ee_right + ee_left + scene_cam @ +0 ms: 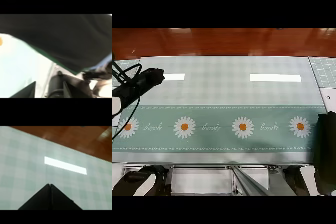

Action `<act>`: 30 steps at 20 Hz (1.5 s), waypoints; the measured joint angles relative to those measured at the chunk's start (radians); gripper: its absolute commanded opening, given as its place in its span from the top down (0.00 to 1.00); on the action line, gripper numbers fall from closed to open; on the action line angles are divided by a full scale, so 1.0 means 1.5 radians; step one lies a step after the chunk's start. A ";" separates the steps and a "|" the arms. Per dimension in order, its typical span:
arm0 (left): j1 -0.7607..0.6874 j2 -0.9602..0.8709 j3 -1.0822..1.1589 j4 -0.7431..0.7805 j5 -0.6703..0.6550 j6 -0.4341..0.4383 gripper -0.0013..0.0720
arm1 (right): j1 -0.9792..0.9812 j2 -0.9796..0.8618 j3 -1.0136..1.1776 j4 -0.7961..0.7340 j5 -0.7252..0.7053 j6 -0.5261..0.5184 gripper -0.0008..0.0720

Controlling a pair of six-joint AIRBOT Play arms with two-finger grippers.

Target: Fold the shirts.

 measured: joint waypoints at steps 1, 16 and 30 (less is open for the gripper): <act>0.004 -0.014 0.024 0.000 -0.009 0.009 0.95 | 0.012 -0.020 0.012 0.023 0.000 0.001 0.84; -0.052 -0.373 0.467 0.220 -0.500 -0.122 0.95 | 0.894 -0.443 0.313 -0.019 -0.426 0.011 0.95; -0.072 -0.410 0.393 0.298 -0.529 -0.195 0.95 | 0.986 -0.503 0.281 -0.167 -0.460 0.040 0.95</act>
